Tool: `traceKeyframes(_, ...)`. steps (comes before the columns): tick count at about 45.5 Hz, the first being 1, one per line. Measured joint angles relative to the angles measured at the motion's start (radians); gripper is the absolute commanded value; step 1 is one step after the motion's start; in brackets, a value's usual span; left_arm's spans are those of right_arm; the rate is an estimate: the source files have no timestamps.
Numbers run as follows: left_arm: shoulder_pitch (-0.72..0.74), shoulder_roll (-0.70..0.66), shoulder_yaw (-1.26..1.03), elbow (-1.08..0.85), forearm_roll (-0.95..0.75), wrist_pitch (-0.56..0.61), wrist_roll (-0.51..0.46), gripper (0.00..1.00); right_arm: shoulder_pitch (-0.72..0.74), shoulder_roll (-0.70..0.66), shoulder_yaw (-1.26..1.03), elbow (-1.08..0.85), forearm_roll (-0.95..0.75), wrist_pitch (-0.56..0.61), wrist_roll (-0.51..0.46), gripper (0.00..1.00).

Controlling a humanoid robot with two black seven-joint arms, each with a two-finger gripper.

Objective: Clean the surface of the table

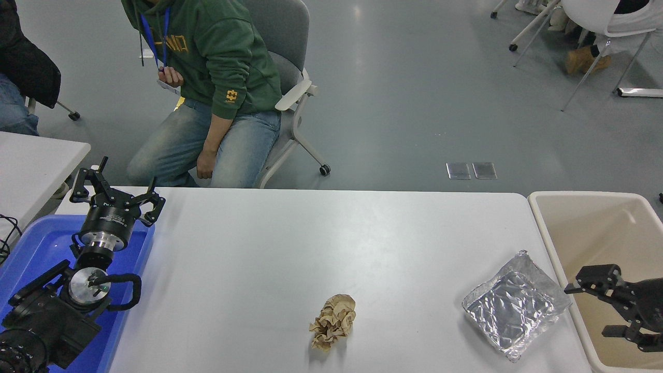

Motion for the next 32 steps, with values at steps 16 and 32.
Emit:
traceKeyframes(16,0.000,0.000,0.000,0.000,0.000,0.000,0.000,1.00,-0.027,0.099,-0.013,-0.003,-0.031,-0.118,-0.055,0.99)
traceKeyframes(32,0.000,0.000,0.000,0.000,0.000,0.000,0.000,1.00,-0.054,0.171,-0.003,-0.015,0.026,-0.262,-0.064,0.98)
